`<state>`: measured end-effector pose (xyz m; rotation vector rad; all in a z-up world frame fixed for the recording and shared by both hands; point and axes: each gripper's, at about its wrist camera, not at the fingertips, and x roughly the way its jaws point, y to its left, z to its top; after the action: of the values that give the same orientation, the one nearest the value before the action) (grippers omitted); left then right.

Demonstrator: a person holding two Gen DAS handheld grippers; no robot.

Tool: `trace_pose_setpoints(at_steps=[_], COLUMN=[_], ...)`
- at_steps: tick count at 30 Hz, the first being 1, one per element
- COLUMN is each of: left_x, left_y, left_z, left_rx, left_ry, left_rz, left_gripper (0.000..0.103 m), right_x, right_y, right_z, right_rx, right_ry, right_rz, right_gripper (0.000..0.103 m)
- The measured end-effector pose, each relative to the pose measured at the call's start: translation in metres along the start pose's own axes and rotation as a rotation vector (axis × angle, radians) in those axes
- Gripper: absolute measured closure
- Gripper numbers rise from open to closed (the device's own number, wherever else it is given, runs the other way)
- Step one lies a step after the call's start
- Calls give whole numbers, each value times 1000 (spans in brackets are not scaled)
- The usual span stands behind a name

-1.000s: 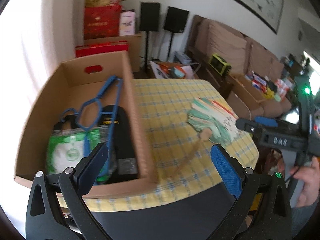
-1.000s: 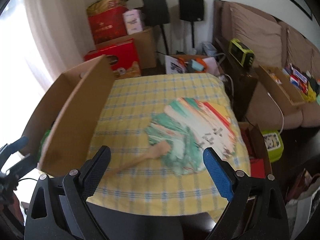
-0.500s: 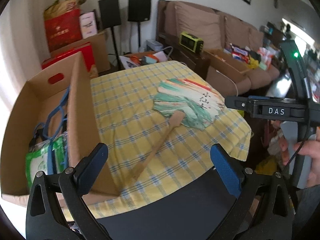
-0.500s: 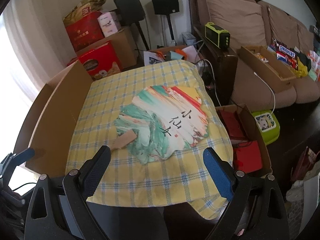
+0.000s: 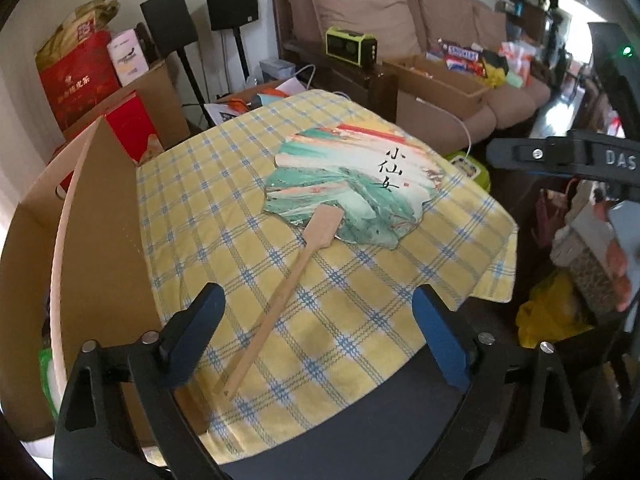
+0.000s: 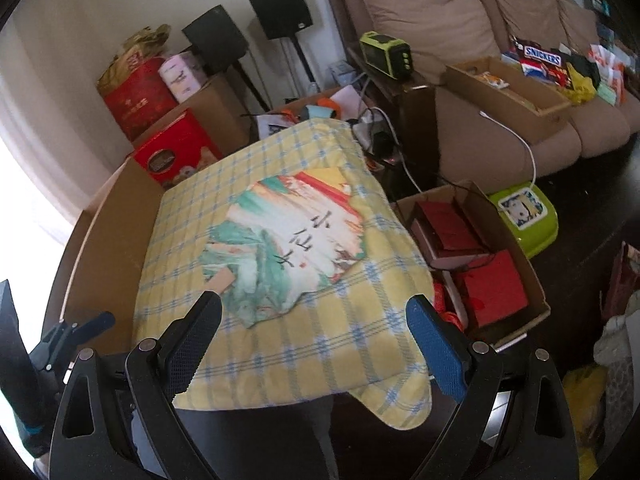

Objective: Organize objects
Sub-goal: 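Move the left gripper back over the table toward the fan's wooden handle, then close the left gripper on the painted fan's wooden handle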

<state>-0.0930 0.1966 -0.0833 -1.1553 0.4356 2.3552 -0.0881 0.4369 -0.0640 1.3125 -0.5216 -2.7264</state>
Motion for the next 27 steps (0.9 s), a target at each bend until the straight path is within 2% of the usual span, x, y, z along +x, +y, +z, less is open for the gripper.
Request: trace_pose_setpoints(at_steps=[4,6,8,11,24,27], left_x=[12,21,31,45,67,68], left_y=[-2,-1,2,7,18,20], left_z=[4,6,8,7,-1,-1], left_rx=[7,12,15,4,-32,-51], left_ry=[11,26,55,94,144,149], left_rz=[3,9,18,19,16,-12], left_gripper=[10,15,29,38,47,54], right_x=[3,4,6,11,28,28], right_y=[-9,-10,-11,-11,-11,-11], right_z=[-1,-2,-2,-1,1,1], right_rx=[29,33,32,30,33,33], right_ry=[7,12,16,31,73,72], right_rz=[14,19,21,29,58,53], right_gripper=[8,8,8,8,23,24])
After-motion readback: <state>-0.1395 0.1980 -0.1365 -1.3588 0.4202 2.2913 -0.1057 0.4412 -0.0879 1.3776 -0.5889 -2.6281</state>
